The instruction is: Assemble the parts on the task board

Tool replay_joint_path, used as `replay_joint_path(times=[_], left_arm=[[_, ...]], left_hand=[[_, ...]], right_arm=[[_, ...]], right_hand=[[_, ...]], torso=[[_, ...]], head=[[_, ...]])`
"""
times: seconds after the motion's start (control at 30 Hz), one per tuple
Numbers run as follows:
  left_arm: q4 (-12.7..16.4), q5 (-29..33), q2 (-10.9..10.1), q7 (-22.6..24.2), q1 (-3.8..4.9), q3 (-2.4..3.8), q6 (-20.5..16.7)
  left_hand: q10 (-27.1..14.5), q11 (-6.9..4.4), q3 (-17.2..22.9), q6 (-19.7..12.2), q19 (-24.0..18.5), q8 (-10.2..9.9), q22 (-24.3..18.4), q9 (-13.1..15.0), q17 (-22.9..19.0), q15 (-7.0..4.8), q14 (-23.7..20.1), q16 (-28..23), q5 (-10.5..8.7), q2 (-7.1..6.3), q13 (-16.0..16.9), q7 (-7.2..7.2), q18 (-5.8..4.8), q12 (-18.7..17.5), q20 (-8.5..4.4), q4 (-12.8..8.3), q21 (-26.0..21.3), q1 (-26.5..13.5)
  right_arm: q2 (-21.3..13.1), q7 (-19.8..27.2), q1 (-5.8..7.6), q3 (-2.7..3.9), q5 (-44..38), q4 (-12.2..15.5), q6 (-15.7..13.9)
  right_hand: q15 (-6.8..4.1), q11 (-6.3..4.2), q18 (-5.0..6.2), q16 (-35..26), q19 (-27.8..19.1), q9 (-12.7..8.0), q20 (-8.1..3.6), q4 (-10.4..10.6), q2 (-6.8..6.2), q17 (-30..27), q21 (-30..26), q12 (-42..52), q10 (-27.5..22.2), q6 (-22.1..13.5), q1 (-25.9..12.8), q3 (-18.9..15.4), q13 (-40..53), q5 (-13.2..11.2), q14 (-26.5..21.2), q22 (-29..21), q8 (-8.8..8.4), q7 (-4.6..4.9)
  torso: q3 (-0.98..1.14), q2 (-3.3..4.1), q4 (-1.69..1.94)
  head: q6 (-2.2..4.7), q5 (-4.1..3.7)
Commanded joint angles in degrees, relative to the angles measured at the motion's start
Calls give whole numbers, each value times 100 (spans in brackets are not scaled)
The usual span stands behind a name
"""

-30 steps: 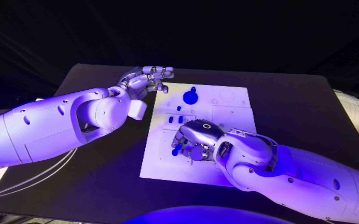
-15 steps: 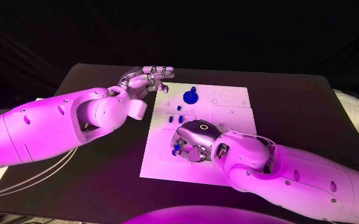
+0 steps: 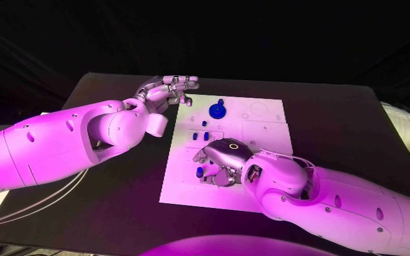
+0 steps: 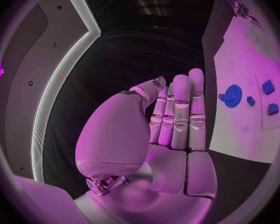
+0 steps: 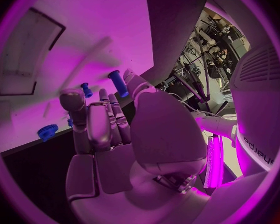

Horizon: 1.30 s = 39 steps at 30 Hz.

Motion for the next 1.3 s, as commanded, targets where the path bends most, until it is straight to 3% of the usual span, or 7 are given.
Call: replay_joint_path(times=[0.03,0.23,0.37,0.63,0.73,0.87,1.3], left_arm=[[9,17,8,17,2,3,100],[3,17,5,14,2,3,106],[3,17,-5,9,2,3,116],[15,16,-56,0,1,-15,106],[22,16,-66,-2,1,-20,110],[0,-28,-56,-29,0,-31,100],[-46,-97,-29,-42,-18,-52,117]], left_hand=[[-52,7,15,-27,19,18,-7,-8,-7,-21,-4,33,34,27,-7,14,64,17,-35,-32,-22,47],[-52,7,15,-27,19,18,-7,-8,-7,-21,-4,33,34,27,-7,14,64,17,-35,-32,-22,47],[-60,8,-1,-35,21,28,-12,-8,-18,-20,-8,37,34,43,-9,15,65,39,-33,-48,-30,49],[-60,8,-1,-35,21,28,-12,-8,-18,-20,-8,37,34,43,-9,15,65,39,-33,-48,-30,49],[-60,8,-1,-35,21,28,-12,-8,-18,-20,-8,37,34,43,-9,15,65,39,-33,-48,-30,49],[-60,8,-1,-35,21,28,-12,-8,-18,-20,-8,37,34,43,-9,15,65,39,-33,-48,-30,49],[-62,8,-6,-36,22,31,-13,-8,-20,-19,-9,38,34,44,-10,16,65,44,-33,-51,-32,47]], right_arm=[[-22,24,-3,0,46,27,-553],[-226,162,-5,18,232,192,-1101],[-698,139,3,130,739,518,-1297],[-1984,-594,203,210,2193,1149,-1060],[-2315,-855,211,211,2347,1278,-968],[-2632,-1361,147,199,2380,1395,-845],[-2677,-2261,-18,166,1826,1416,-400]], right_hand=[[42,6,62,-45,9,17,17,72,75,-42,-59,57,-83,-96,139,-352,3,17,50,-66,10,16],[48,10,61,-71,57,20,12,202,143,-81,-83,166,-99,-30,308,-668,-1,122,52,-95,17,35],[6,-49,50,-15,131,49,-15,206,291,-6,-35,398,276,227,432,-669,36,389,85,-36,77,3],[-392,-563,-221,777,987,91,-350,706,441,1140,978,1656,2583,686,-98,-844,761,730,368,1341,222,-384],[-507,-676,-276,982,1113,142,-494,900,417,1442,1171,3690,2866,901,-285,-1071,3076,1063,400,1598,321,-510],[-531,-692,-295,1107,1106,247,-488,1026,514,1627,1232,5207,2609,974,-425,-1437,4941,1269,401,1682,389,-526],[-496,-675,-283,1169,1079,452,-480,1083,666,1735,1236,5501,2432,951,-936,-2039,5605,1140,409,1702,459,-537]], torso=[[3,2,-3],[5,-7,-4],[-2,-16,-10],[-37,-81,-113],[-44,-99,-162],[-47,-120,-193],[-62,-136,-203]], head=[[4,-8],[30,-41],[88,-114],[93,-356],[114,-388],[108,-432],[85,-457]])
